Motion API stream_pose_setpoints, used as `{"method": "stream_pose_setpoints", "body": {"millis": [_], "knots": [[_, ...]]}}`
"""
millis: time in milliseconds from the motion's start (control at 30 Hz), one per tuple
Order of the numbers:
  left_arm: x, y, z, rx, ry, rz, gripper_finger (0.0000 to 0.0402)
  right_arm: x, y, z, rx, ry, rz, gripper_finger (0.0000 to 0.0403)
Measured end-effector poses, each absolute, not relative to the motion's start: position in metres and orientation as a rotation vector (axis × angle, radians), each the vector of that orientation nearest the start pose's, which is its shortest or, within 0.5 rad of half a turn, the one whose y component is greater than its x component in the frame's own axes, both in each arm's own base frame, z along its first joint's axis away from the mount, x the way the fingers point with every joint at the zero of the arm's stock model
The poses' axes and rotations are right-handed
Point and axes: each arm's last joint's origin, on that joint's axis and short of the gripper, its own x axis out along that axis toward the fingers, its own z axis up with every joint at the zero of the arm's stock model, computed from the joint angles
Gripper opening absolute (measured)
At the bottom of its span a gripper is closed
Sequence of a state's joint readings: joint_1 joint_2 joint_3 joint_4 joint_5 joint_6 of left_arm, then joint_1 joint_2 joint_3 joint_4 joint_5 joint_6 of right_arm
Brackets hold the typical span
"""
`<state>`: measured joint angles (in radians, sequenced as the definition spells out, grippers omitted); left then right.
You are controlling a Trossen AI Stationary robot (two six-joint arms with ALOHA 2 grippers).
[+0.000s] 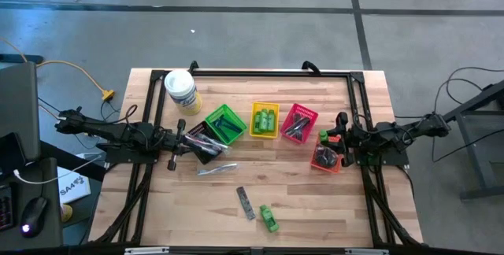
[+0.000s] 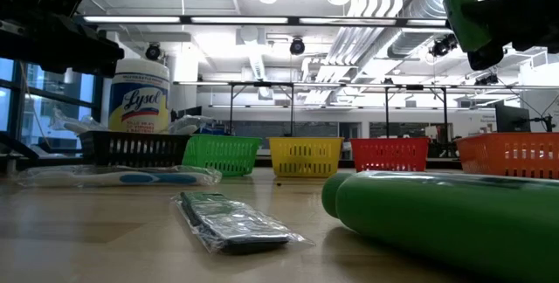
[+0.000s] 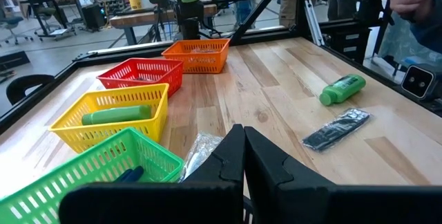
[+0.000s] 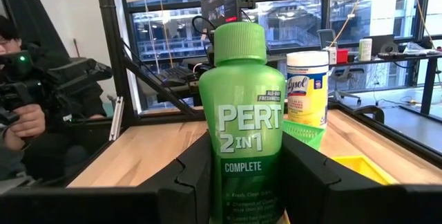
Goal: Pick & Place Travel size toiletries
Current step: Put the right green bottle shampoo into the yellow bin
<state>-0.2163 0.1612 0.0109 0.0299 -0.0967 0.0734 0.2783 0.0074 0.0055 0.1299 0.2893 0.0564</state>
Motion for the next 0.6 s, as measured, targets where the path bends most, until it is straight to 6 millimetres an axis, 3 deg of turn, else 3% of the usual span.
{"method": "stream_pose_setpoints", "body": {"millis": [600], "knots": [[0.1046,-0.0201,0.1569,0.092,0.115,-0.124,0.0,0.0944,0.0185,0.1771,0.095,-0.123,-0.003,0.0122]]}}
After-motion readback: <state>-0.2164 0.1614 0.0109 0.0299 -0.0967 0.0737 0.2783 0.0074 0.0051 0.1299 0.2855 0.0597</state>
